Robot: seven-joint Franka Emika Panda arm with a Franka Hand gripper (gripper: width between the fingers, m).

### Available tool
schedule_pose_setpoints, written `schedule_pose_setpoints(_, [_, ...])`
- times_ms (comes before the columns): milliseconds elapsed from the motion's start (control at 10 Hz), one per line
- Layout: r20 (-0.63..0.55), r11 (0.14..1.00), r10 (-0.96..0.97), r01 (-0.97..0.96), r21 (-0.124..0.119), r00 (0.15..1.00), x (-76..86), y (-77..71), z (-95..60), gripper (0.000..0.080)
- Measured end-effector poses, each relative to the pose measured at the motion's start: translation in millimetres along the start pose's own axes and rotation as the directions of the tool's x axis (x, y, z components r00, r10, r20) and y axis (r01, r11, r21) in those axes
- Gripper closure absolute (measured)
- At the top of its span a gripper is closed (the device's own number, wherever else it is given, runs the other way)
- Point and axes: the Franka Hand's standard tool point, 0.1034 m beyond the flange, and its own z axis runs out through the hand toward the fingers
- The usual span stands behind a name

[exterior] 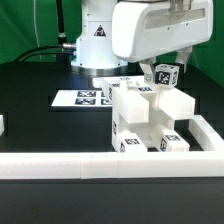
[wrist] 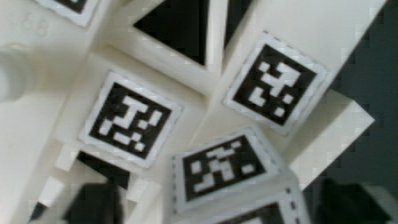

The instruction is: Assemble chair

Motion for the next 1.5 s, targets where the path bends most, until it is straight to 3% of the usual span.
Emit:
schedule_pose_setpoints(100, [0.000,1.000,0.021,-0.021,0.000,1.000,-0.1,0.0,0.0,0.0373])
schedule_pose_setpoints(200, [0.000,1.000,0.021,-0.021,0.000,1.000,-0.2,0.2,0.1,0.0519])
schedule_pose_setpoints(300, [0.000,1.000,0.029,-0.029,0.000,1.000,-0.2,0.2,0.1,0.0518])
schedule_pose_setpoints(600, [-0.017,0.955,0.297,-0.297,-0.006,0.955,1.3,-2.5,-1.1,0.0518])
schedule_pose_setpoints(900, [-0.051,0.840,0.542,-0.543,-0.007,0.839,0.7,-9.3,1.1,0.0518])
schedule_pose_setpoints(1500, [-0.078,0.509,0.860,-0.860,0.037,0.505,1.6,-8.4,1.1,0.0518])
